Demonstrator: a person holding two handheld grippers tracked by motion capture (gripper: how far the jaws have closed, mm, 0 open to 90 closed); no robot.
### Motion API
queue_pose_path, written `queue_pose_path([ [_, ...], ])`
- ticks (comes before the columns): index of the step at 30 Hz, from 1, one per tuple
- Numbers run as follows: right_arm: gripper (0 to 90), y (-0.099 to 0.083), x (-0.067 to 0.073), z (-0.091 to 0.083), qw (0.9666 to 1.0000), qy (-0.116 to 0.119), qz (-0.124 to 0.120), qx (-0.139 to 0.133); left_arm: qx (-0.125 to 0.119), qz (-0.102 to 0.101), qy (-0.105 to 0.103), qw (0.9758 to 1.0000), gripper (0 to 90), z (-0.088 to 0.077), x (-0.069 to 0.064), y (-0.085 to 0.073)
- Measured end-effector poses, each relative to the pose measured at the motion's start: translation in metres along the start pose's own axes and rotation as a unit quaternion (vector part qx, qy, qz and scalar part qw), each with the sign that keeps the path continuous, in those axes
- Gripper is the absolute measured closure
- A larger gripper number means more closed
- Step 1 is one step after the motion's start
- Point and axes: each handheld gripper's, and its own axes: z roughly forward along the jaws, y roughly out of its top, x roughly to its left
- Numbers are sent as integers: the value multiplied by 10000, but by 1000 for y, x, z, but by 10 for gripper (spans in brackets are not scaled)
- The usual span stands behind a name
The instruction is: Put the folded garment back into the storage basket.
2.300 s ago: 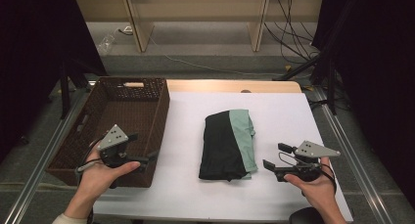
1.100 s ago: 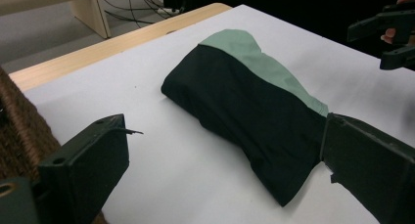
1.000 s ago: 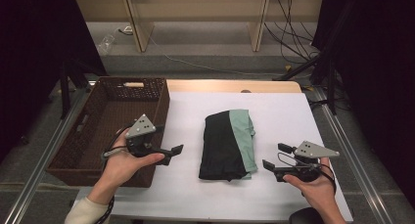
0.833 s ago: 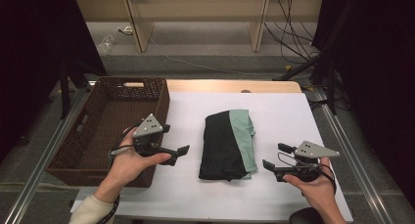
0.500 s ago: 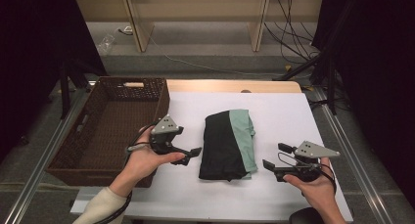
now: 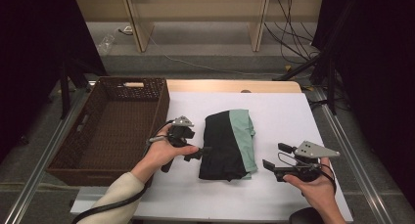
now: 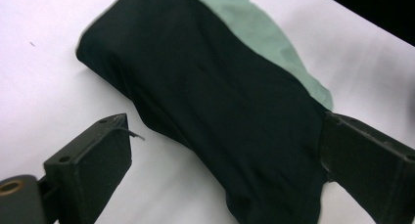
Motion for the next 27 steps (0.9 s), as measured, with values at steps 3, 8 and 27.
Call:
queue_pose_path([
  [3,158,0,0,0,10000,-2,11,-16,219,-296,-4,9993,64,20,14,-1],
  [8,158,0,0,0,10000,-4,3,-13,485,-636,-39,9968,92,41,28,-4],
  [27,158,0,1,0,10000,14,-45,27,385,-1496,-600,9862,150,78,29,2],
])
